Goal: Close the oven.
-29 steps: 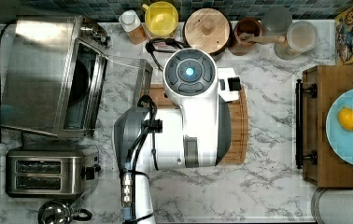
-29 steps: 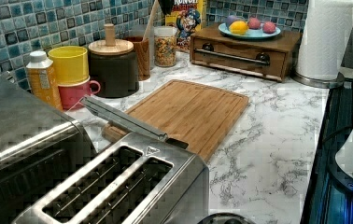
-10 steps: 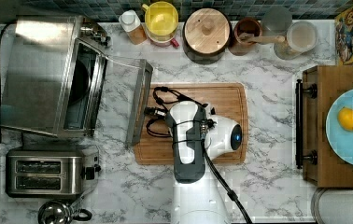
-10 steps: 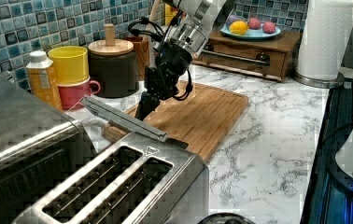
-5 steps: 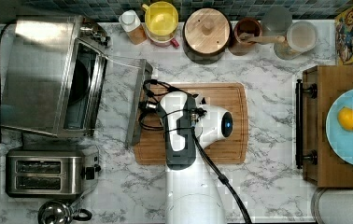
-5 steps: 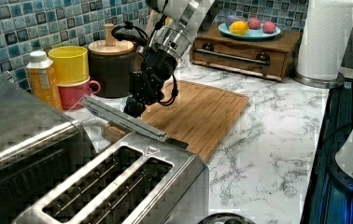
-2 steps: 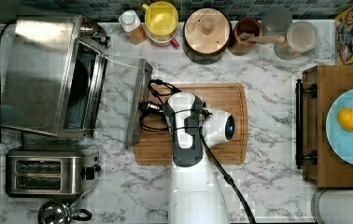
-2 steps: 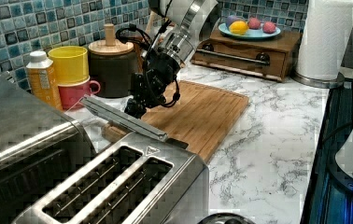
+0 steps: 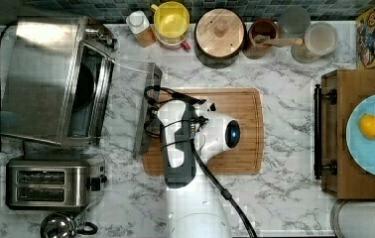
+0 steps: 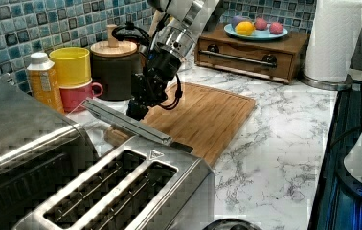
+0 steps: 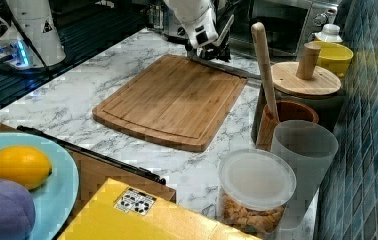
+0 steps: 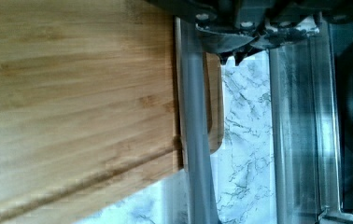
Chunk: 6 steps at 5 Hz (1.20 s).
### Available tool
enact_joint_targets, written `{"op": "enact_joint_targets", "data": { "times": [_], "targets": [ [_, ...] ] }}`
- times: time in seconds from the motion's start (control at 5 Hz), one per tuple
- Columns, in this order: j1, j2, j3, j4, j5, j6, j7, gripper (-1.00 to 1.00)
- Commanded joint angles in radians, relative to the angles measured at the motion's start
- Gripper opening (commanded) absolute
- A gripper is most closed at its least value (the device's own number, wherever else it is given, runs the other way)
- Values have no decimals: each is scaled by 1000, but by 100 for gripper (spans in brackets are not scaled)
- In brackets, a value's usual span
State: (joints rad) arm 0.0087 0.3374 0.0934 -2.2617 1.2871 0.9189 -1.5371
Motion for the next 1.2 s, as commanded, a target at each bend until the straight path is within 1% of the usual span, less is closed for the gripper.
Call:
{"op": "enact_joint_targets", "data": {
  "times": [0.2,0.4,0.6,0.8,1.0,1.2],
  "targets": [
    [180,-188,204,192,-13,16,105,-100],
    [238,-196,195,228,-150,45,222,-100],
    [258,-168,231,284,-391,72,399,-100],
    [256,-202,262,270,-405,130,420,-100],
    [254,-233,283,270,-480,149,480,-100],
    [265,-251,298,290,-689,147,619,-100]
  ]
}}
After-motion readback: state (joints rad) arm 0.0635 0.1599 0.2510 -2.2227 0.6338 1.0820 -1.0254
